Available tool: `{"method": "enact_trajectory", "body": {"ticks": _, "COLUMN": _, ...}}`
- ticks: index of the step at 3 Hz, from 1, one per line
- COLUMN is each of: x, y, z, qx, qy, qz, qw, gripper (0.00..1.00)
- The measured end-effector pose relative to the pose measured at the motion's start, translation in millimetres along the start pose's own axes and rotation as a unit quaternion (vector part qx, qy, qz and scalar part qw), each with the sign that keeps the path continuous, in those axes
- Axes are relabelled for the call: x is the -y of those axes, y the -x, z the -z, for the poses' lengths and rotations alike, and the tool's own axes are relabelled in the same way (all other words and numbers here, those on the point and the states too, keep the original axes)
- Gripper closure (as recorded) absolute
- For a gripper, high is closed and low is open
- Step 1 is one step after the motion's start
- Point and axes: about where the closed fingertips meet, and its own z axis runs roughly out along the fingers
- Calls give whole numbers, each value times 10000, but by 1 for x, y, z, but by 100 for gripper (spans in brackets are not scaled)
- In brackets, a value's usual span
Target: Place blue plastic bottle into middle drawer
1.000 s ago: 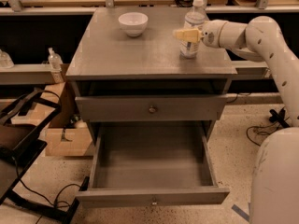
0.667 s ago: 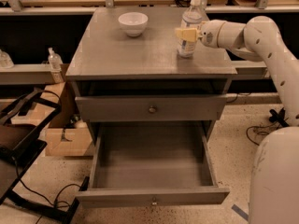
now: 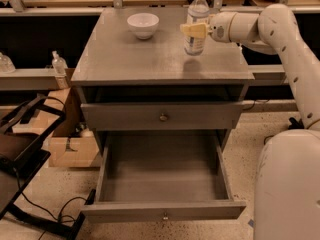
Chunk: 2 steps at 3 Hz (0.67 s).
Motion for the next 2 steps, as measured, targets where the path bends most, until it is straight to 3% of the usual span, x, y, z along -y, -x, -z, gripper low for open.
{"method": "enact_trajectory", "body": {"ticks": 1, "x": -29, "y": 29, "z": 11, "qx": -104, "qy": 376, "qz": 214, "qw": 9990, "gripper": 100}}
{"method": "enact_trajectory", "body": {"ticks": 2, "x": -62, "y": 58, "z": 40, "qx": -113, "qy": 579, "qz": 401, "qw": 9975, "gripper": 100}}
